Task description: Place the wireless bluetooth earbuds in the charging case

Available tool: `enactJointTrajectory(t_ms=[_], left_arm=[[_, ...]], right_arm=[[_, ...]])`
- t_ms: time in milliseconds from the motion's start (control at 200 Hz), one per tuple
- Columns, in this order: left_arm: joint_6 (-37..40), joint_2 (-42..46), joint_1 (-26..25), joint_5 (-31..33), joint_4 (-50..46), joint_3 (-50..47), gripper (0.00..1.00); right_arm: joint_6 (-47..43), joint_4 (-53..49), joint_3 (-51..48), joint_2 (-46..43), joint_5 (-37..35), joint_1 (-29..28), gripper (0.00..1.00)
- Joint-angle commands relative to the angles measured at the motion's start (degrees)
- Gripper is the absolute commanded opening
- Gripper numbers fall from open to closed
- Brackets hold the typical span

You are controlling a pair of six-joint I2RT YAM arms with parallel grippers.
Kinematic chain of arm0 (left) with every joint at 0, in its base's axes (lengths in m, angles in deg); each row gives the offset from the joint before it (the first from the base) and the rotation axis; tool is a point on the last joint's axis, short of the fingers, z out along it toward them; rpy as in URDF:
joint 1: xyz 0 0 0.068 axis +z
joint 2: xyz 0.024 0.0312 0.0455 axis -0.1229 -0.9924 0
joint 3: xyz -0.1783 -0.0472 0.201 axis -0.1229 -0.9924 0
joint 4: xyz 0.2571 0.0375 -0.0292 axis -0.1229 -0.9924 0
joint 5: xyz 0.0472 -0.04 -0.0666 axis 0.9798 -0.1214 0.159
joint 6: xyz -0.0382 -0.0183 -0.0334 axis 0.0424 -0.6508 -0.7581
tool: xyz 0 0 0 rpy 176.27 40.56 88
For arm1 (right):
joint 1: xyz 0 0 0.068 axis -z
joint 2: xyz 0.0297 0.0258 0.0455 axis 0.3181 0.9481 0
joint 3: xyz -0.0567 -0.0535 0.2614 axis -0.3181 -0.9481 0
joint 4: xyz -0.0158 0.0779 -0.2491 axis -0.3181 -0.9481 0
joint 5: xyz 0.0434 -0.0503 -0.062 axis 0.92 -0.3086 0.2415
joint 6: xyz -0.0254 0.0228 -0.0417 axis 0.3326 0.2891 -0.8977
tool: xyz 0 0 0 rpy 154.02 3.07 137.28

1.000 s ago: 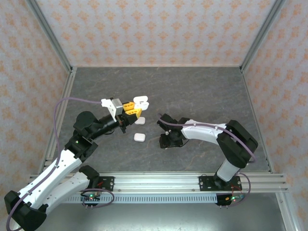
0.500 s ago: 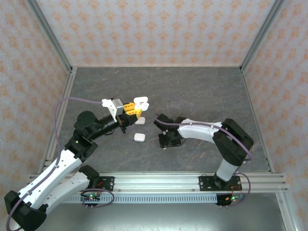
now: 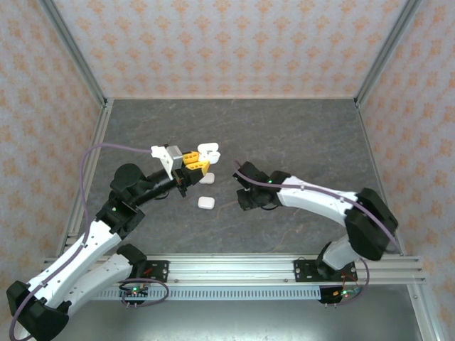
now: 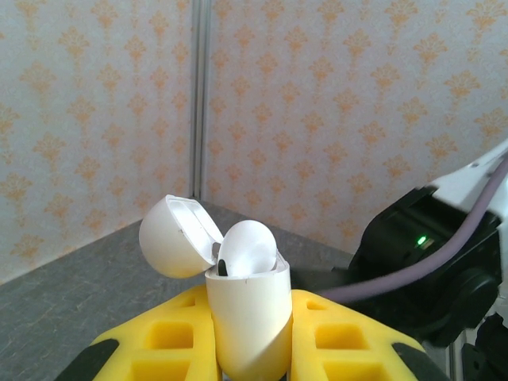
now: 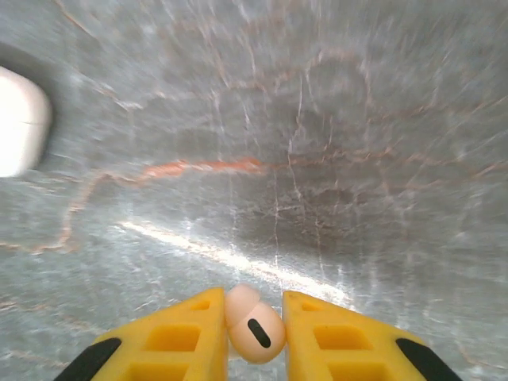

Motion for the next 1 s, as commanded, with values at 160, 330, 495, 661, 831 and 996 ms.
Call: enactJointTrajectory(t_ms=[160,330,495,661,831,996], left_arm=[[-3.8,-1.2,0.3,-1.7,3.6,-0.3,0.00],[-4.7,-2.9,0.3,-6.0,4.7,0.4,0.00],[-4.3,-4.5,-1.0,-8.1,5.0,1.5,0.00],[-4.2,-6.2,-2.2,-8.4,5.2,2.3,0.00],[-5.0,-7.9,-3.5,-8.5,6.9,2.7,0.00],[-5.1,-8.7,-4.3,-8.6,7.2,3.2,0.00]], right_arm=[[-17.8,1.4,1.4,-15.5,-7.6,0.0,0.21],[-27.3,4.8,3.2,-23.1,-8.0,0.0,0.21],[-34.9,8.7,5.6,-26.7,-6.4,0.0,0.21],[-39.5,14.9,6.8,-29.5,-1.9,0.0,0.21],[-42.1,16.9,9.5,-28.9,3.4,-0.1,0.21],[-43.0,18.4,10.3,-27.8,7.0,-0.2,0.21]])
